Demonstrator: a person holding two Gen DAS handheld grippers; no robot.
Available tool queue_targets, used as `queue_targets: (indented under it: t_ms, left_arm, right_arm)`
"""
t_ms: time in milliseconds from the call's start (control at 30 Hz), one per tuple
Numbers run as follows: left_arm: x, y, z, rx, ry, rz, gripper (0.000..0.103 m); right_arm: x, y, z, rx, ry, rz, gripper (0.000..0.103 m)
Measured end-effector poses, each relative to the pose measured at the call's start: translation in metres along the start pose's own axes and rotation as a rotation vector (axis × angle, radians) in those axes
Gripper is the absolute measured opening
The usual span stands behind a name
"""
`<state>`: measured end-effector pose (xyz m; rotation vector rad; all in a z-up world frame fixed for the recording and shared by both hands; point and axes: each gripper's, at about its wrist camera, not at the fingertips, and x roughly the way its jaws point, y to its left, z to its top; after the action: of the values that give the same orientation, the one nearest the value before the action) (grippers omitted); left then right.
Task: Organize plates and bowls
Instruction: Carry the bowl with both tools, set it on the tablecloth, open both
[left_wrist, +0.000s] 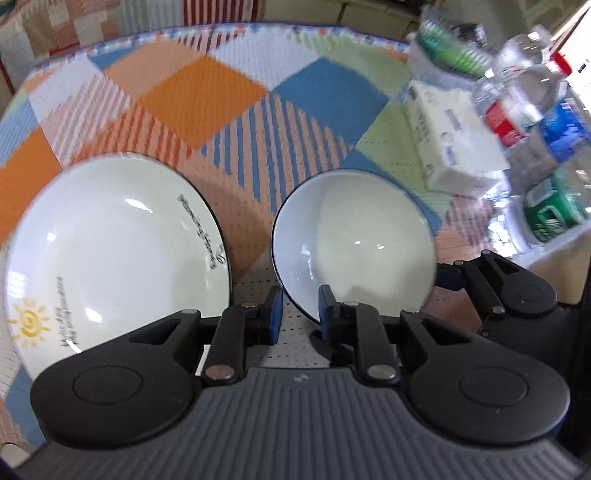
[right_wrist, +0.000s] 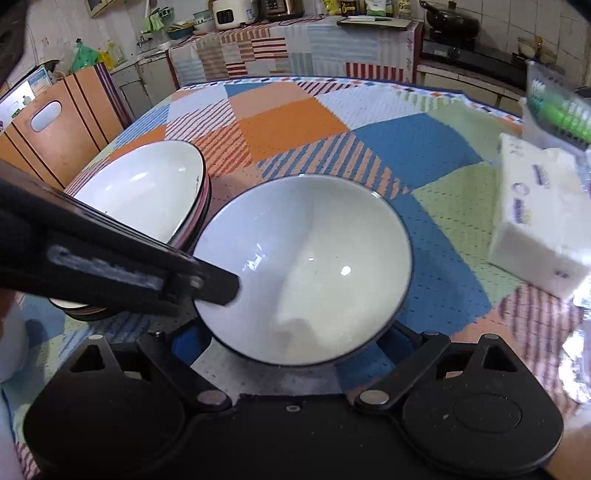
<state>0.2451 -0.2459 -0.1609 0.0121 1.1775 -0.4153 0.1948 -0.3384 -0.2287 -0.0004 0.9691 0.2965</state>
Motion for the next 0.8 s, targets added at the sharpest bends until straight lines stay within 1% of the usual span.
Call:
queue_targets:
  t_ms: [67, 133, 267, 367, 467, 633, 700, 800]
  left_arm:
    - [-0.018, 0.000, -0.001, 0.013, -0.019, -0.022, 0.023]
    - [-0.036, -0.002, -0.003, 0.039, -0.026, -0.028, 0.024]
    - [-0.071, -0.007, -0.009, 0.113, -0.045, -0.009, 0.030]
    - [-0.096, -0.010, -0.017, 0.157, -0.062, 0.007, 0.033]
    - [-0.118, -0.012, -0.027, 0.201, -0.081, 0.027, 0.039]
    - [-0.149, -0.011, -0.044, 0.240, -0.087, 0.023, 0.044]
    - [-0.159, -0.011, -0.051, 0.255, -0.090, 0.016, 0.050]
    - [-0.167, -0.011, -0.064, 0.277, -0.079, 0.006, 0.055]
  right_arm:
    - [-0.013, 0.001, 0.000, 0.002, -0.005, -0.003, 0.097]
    - [-0.026, 0.004, -0.002, -0.005, -0.011, -0.013, 0.097]
    - [-0.061, 0.017, -0.005, -0.062, -0.043, -0.023, 0.097]
    - [-0.091, 0.033, -0.010, -0.118, -0.075, -0.035, 0.097]
    - [-0.119, 0.047, -0.012, -0.169, -0.097, -0.043, 0.097]
    - [-0.161, 0.070, -0.025, -0.213, -0.125, -0.045, 0.097]
    - [-0.173, 0.079, -0.030, -0.222, -0.136, -0.045, 0.097]
    - [-0.185, 0.089, -0.038, -0.231, -0.143, -0.034, 0.097]
